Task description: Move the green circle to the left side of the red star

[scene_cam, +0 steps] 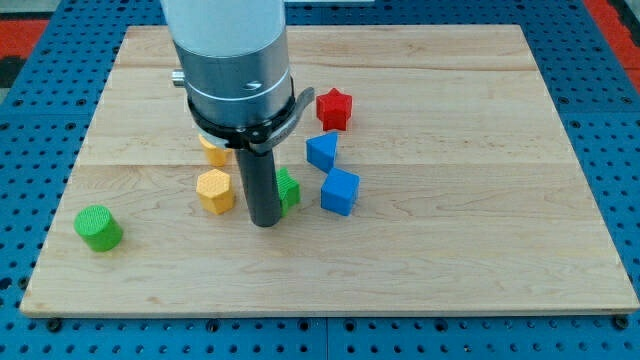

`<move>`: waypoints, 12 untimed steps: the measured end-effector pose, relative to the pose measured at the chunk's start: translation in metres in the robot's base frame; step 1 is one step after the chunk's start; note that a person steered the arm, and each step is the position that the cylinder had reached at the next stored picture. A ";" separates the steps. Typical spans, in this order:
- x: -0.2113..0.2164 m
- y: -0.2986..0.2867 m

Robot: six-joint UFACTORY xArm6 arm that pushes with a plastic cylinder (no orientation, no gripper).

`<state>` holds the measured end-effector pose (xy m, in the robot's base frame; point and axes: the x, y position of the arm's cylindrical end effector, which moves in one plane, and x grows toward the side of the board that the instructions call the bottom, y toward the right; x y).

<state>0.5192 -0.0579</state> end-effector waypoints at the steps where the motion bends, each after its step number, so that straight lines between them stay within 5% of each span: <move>1: 0.042 -0.037; 3: 0.063 -0.170; 5: 0.025 -0.174; 8: -0.128 -0.168; 10: -0.122 -0.203; 12: -0.185 -0.138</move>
<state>0.3337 -0.1956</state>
